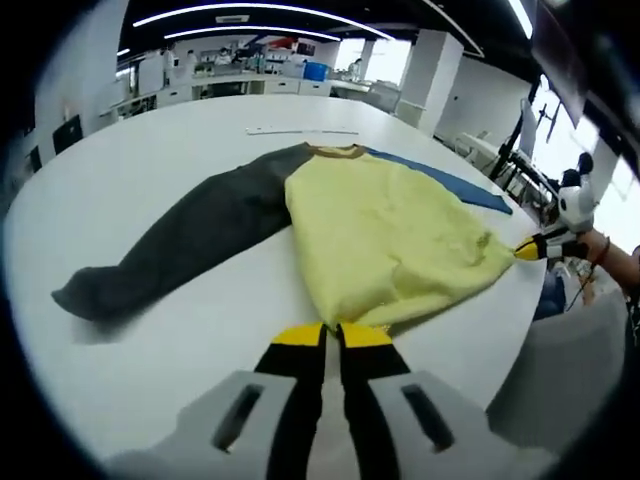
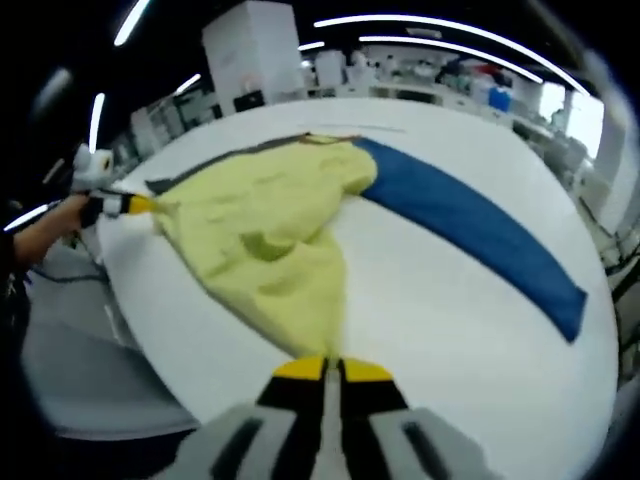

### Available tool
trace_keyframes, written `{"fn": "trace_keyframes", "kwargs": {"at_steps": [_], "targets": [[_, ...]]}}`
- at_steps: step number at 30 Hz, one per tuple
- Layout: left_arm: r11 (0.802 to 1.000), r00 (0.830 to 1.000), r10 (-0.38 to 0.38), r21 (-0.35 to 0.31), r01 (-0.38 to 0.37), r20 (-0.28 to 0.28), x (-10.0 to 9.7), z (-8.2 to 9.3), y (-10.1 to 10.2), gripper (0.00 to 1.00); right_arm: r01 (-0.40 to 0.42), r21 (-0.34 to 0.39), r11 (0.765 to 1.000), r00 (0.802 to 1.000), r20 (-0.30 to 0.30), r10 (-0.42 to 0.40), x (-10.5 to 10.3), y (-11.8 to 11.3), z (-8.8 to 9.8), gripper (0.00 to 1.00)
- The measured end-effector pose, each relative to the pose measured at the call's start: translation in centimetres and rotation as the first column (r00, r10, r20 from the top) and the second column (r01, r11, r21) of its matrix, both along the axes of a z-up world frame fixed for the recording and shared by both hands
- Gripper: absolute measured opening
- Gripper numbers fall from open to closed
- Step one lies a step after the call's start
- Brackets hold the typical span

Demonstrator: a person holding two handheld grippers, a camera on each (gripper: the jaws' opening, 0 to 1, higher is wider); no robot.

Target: Fold the garment on the visible template until the final outline fits inside the template.

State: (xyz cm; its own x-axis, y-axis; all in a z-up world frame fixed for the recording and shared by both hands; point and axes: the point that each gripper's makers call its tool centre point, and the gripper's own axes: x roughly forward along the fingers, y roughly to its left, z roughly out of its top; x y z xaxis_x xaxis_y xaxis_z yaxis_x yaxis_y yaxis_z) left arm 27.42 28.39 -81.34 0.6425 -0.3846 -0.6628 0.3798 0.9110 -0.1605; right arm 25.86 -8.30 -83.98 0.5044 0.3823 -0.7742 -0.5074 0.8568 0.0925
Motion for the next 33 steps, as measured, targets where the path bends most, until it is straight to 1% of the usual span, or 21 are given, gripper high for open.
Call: {"fn": "trace_keyframes", "kwargs": {"at_steps": [1,3,5,7,10,12,14,17,21,22,25,27,33], "targets": [[1.000,1.000,-0.001,0.004,0.001,0.002,-0.2,0.0,0.0,0.07,0.003,0.005,1.000,1.000,0.002,-0.003,0.2,0.0,0.0,0.05],[1.000,1.000,0.000,0.005,0.000,0.007,-0.5,0.1,0.3,0.10,0.033,0.041,0.999,0.999,-0.005,-0.032,0.6,-0.1,0.2,0.11],[1.000,1.000,0.015,-0.016,-0.015,0.015,-0.9,0.4,0.1,0.13,0.055,0.071,0.996,0.998,-0.013,-0.054,0.7,-0.2,0.6,0.17],[0.998,0.999,0.029,-0.049,-0.028,0.030,-1.2,0.5,-0.1,0.15,0.057,0.072,0.996,0.998,-0.016,-0.056,0.7,-0.1,0.5,0.20],[0.997,0.999,0.032,-0.074,-0.030,0.030,-1.7,0.5,-0.8,0.15,0.052,0.068,0.996,0.998,-0.023,-0.051,0.2,0.1,0.5,0.20],[0.998,0.999,0.016,-0.062,-0.014,0.032,-2.1,0.2,-1.2,0.14,0.055,0.072,0.996,0.998,-0.027,-0.054,0.6,-0.2,0.0,0.20],[0.998,0.999,0.014,-0.067,-0.011,0.034,-2.2,0.0,-1.5,0.15,0.054,0.080,0.995,0.998,-0.026,-0.052,0.6,0.1,0.1,0.20],[0.996,1.000,0.006,-0.085,-0.004,0.027,-2.3,-0.3,-2.1,0.14,0.059,0.087,0.994,0.998,-0.026,-0.057,0.7,0.0,0.2,0.20],[0.996,0.999,-0.014,-0.086,0.018,0.038,-2.0,-0.5,-3.0,0.14,0.062,0.089,0.994,0.998,-0.028,-0.060,0.6,0.1,-0.2,0.19],[0.996,0.999,-0.021,-0.087,0.024,0.032,-2.0,-0.7,-3.3,0.14,0.063,0.089,0.994,0.998,-0.029,-0.061,0.6,0.0,-0.2,0.18],[0.996,0.999,-0.048,-0.070,0.049,0.018,-2.1,-1.4,-3.8,0.14,0.067,0.086,0.994,0.998,-0.027,-0.065,0.7,-0.2,-0.3,0.18],[0.996,0.998,-0.058,-0.061,0.059,0.016,-2.2,-1.5,-4.4,0.14,0.069,0.087,0.994,0.997,-0.025,-0.067,0.9,-0.3,-0.3,0.17],[0.997,0.998,-0.064,-0.034,0.065,0.016,-1.7,-2.2,-4.7,0.13,0.070,0.089,0.994,0.997,-0.027,-0.068,0.7,-0.1,-0.2,0.14]]}}
